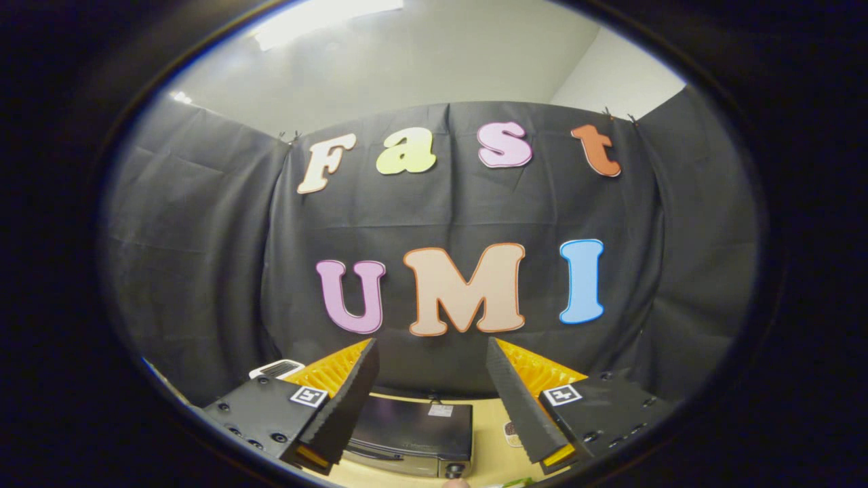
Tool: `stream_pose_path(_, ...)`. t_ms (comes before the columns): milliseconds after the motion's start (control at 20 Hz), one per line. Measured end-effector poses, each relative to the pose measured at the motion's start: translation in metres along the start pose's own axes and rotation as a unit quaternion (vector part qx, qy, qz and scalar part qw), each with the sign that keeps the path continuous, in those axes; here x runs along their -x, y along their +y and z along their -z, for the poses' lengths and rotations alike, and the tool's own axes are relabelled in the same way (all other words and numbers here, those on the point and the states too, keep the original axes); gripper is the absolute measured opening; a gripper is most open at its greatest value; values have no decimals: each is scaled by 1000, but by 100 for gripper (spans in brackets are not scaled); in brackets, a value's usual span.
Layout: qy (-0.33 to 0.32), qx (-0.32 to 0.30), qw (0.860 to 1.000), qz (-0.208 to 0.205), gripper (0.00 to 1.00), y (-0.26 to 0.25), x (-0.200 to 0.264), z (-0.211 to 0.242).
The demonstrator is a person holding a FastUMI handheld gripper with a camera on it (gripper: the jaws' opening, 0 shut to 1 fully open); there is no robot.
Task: Open the toaster oven, put the food inside, and close the toaster oven door.
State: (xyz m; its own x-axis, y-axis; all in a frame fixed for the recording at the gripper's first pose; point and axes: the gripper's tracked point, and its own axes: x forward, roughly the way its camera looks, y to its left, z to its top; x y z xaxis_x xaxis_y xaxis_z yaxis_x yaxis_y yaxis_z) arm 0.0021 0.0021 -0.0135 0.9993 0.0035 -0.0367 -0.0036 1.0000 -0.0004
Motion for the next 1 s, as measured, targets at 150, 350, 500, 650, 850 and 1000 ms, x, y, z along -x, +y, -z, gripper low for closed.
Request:
stream_pose_path(150, 1, -1, 1000, -1, 99, 1, -1, 2)
stream_pose_path(350, 0, 4, 1000, 0, 99, 0, -2, 2)
stream_pose_path(500, 10, 5, 1000, -5, 99, 5, -5, 11)
stream_pose_path(650, 27, 13, 999, -14, 99, 14, -8, 32)
stream_pose_path(850, 53, 23, 998, -30, 99, 29, -11, 69)
stream_pose_path(1000, 69, 23, 997, -36, 99, 37, -15, 92)
